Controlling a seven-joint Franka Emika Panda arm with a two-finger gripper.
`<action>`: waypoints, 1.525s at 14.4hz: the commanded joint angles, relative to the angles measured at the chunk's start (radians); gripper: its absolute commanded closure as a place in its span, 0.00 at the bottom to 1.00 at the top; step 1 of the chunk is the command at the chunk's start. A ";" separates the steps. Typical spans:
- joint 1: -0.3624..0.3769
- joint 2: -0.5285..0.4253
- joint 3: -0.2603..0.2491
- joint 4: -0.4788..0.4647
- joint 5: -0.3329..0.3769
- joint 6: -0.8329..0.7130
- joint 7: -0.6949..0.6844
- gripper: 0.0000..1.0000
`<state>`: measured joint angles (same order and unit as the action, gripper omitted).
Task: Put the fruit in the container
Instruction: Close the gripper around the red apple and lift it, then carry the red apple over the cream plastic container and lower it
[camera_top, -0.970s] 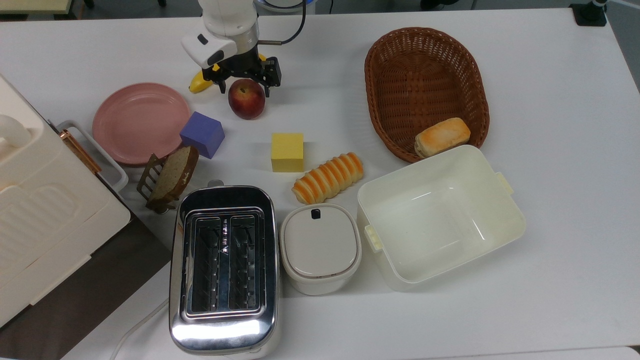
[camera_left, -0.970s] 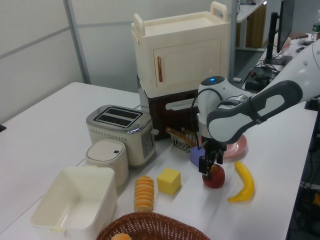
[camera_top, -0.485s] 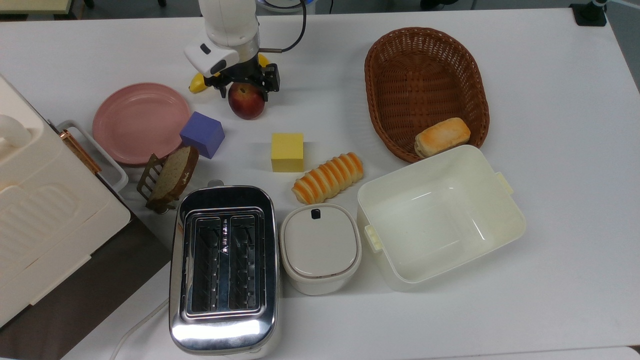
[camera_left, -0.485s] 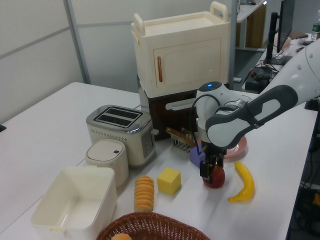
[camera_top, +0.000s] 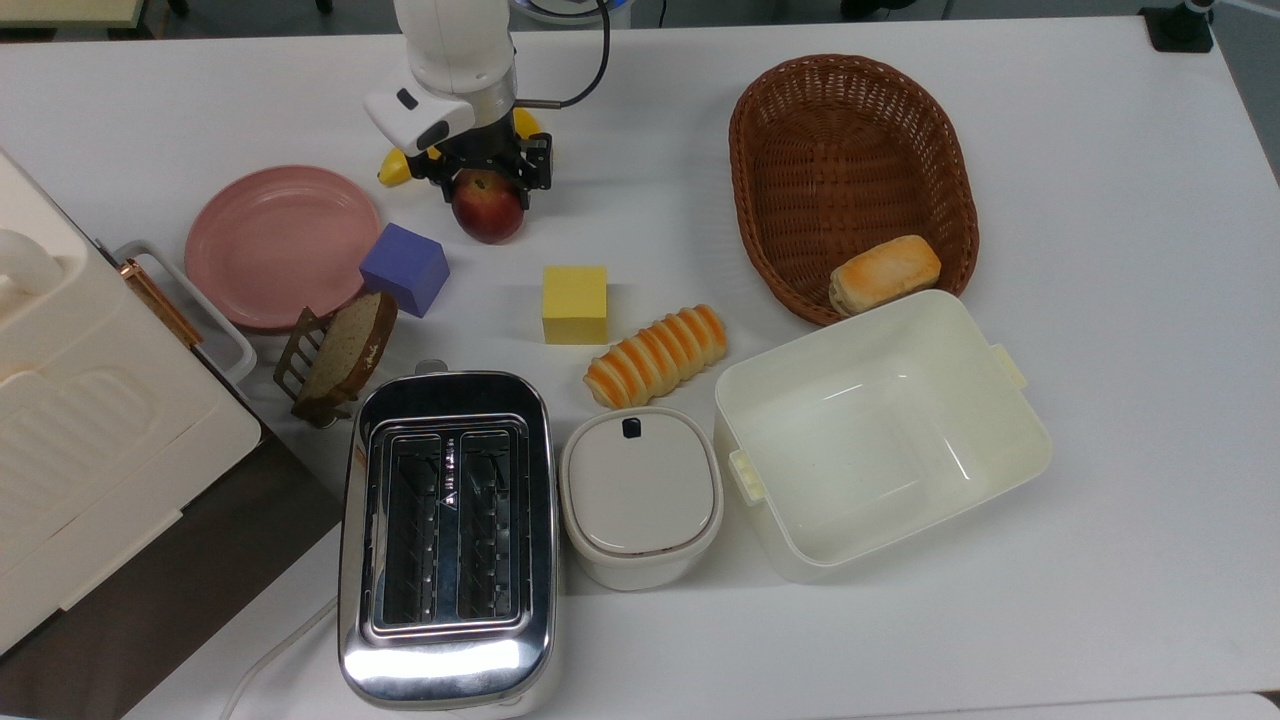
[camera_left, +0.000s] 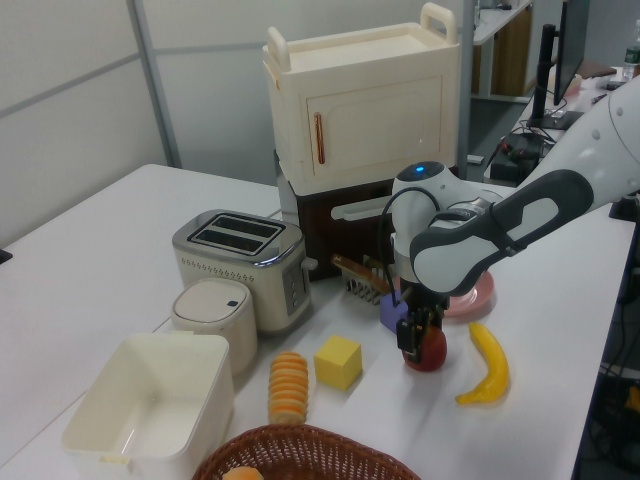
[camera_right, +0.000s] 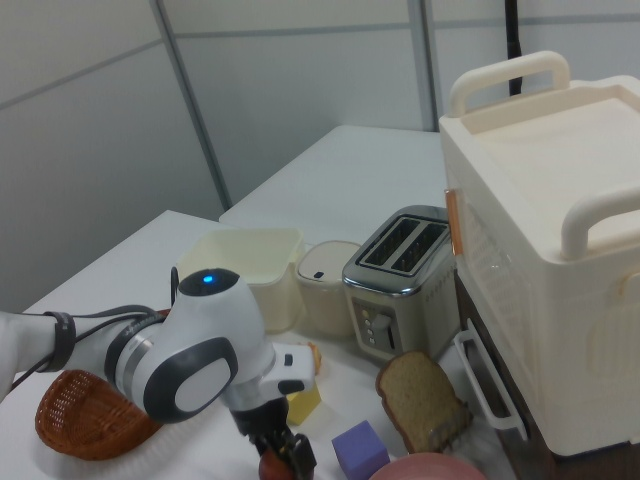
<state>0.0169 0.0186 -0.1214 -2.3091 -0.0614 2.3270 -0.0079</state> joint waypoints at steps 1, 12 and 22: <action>0.011 -0.058 -0.014 0.071 0.005 -0.037 0.064 0.75; 0.164 0.159 0.085 0.670 0.023 -0.207 0.304 0.72; 0.316 0.365 0.103 0.790 -0.161 -0.006 0.410 0.72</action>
<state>0.3174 0.3599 -0.0239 -1.5475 -0.1846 2.2614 0.3838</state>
